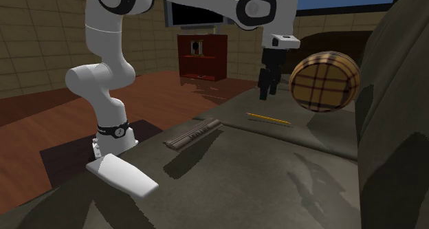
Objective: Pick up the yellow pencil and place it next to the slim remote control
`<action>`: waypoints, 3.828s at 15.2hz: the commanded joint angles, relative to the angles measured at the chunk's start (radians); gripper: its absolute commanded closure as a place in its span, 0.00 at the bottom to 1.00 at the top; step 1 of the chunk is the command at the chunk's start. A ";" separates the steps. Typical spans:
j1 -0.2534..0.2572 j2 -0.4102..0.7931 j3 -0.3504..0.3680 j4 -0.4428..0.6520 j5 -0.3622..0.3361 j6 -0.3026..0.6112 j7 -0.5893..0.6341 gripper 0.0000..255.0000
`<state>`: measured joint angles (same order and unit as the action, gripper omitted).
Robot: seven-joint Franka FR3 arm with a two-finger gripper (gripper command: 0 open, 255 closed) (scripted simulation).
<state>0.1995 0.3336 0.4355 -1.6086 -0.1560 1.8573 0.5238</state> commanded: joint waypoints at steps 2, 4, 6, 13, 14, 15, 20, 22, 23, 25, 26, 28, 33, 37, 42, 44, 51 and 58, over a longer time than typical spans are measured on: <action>0.052 0.140 -0.005 0.143 -0.043 -0.031 0.036 0.00; 0.093 0.234 -0.011 0.254 -0.066 -0.063 0.053 0.00; 0.138 0.335 -0.020 0.384 -0.086 -0.104 0.064 0.00; 0.198 0.486 -0.038 0.542 -0.111 -0.124 0.073 0.00; 0.196 0.486 -0.038 0.528 -0.111 -0.111 0.075 0.00; 0.194 0.486 -0.039 0.514 -0.112 -0.097 0.076 0.00; 0.191 0.487 -0.039 0.494 -0.113 -0.077 0.078 0.00; 0.191 0.487 -0.039 0.494 -0.113 -0.077 0.078 0.00; 0.191 0.487 -0.039 0.494 -0.113 -0.077 0.078 0.00; 0.190 0.486 -0.039 0.492 -0.113 -0.076 0.078 1.00; 0.190 0.486 -0.039 0.492 -0.113 -0.076 0.078 1.00; 0.191 0.489 -0.040 0.495 -0.114 -0.076 0.078 1.00; 0.191 0.487 -0.039 0.493 -0.113 -0.077 0.078 1.00; 0.194 0.478 -0.037 0.519 -0.110 -0.110 0.075 1.00; 0.201 0.468 -0.034 0.573 -0.105 -0.171 0.070 1.00; 0.205 0.467 -0.034 0.598 -0.104 -0.197 0.068 1.00; 0.227 0.477 -0.035 0.714 -0.104 -0.299 0.059 1.00; 0.040 0.201 -0.009 0.253 -0.043 -0.117 -0.008 1.00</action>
<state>0.2759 0.5867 0.4231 -1.2621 -0.2115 1.6989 0.5315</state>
